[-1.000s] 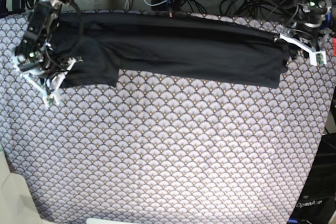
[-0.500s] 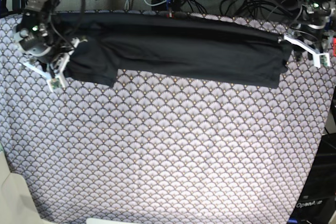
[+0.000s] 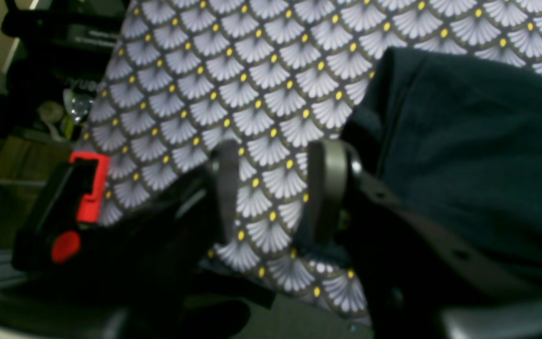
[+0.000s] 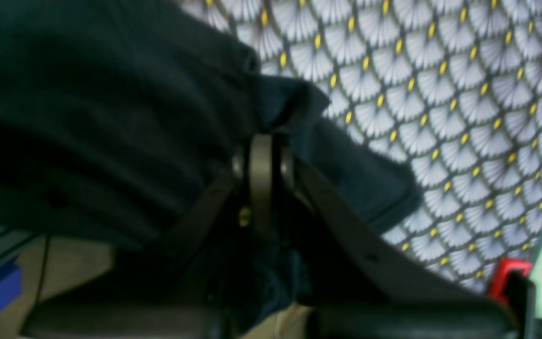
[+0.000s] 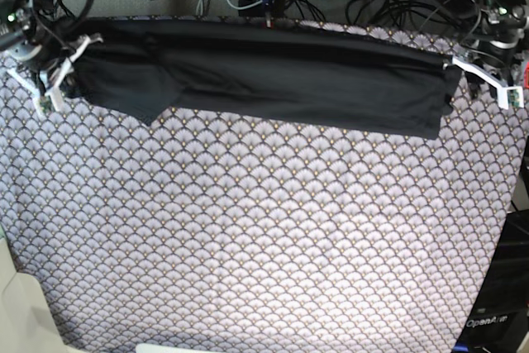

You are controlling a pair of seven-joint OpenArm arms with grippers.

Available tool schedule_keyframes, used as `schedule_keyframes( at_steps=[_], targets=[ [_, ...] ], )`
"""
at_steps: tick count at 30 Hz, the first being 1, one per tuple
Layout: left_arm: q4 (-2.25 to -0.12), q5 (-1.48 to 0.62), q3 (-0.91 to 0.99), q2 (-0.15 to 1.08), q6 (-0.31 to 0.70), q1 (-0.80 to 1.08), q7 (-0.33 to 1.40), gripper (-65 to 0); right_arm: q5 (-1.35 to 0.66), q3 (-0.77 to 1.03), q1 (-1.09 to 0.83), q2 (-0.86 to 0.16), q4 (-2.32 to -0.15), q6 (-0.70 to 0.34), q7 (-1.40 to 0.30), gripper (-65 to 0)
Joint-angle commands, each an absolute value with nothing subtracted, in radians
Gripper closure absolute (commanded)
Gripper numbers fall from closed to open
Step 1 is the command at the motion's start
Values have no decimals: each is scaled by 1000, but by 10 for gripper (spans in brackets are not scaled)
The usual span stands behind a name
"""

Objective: Fold the T-shirt properly
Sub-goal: 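Regrasp the strip end with the left gripper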

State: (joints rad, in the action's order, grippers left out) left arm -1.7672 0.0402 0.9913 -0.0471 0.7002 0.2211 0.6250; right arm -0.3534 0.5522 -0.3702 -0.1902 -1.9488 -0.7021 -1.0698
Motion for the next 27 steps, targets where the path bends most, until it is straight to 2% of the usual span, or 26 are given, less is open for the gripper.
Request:
schedule_keyframes(
  at_steps=[1, 14, 27],
  targets=[
    [-1782, 28, 992, -36, 698, 217, 602, -238, -377, 565, -383, -203, -1969, -698, -1055, 0],
    [-1710, 27, 993, 22, 698, 202, 601, -238, -421, 680, -426, -234, -1975, -698, -1056, 0],
    [-1709, 27, 993, 24, 698, 197, 601, -238, -412, 661, -447, -208, -1966, -698, -1056, -12]
  ],
)
